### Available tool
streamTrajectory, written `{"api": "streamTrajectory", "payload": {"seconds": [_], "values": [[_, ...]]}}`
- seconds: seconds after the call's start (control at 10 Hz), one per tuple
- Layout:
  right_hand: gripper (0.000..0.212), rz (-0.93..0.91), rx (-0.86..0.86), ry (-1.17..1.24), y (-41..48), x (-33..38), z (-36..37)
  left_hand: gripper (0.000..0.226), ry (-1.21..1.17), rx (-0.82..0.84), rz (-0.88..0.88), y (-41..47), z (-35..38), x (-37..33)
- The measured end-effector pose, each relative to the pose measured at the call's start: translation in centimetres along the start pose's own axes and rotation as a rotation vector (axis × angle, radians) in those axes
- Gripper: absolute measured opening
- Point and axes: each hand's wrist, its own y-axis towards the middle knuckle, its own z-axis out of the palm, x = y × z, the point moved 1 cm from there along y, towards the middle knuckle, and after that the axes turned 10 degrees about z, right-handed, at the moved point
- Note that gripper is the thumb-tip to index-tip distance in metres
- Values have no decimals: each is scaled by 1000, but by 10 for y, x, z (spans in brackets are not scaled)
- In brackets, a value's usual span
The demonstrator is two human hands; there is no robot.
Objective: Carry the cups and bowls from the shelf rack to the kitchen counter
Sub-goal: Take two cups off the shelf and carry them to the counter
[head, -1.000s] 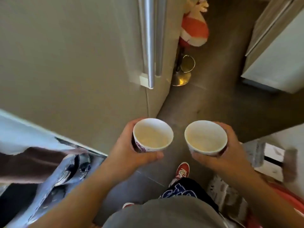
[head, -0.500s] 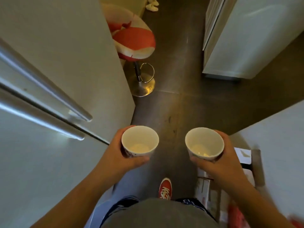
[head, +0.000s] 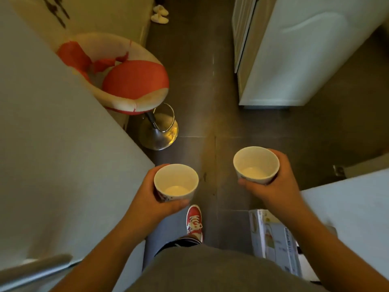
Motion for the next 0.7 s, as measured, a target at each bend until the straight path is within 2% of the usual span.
{"api": "streamTrajectory", "payload": {"seconds": [0.2,0.4,0.5,0.6,0.7], "values": [[90,82,-139,39,64,6,-36,74,-28,200,32,136,32,-26],[79,167,-315,47,103,-15,-94,74,-77,421,87,248,112,-70],[79,217,-330,62,126,-34,-126,71,-89,489,117,298,164,-92],[82,262,-394,75,153,-42,-165,77,-95,548,163,348,215,-112],[95,262,-446,192,193,-50,-192,85,-69,580,142,390,253,-125]]}}
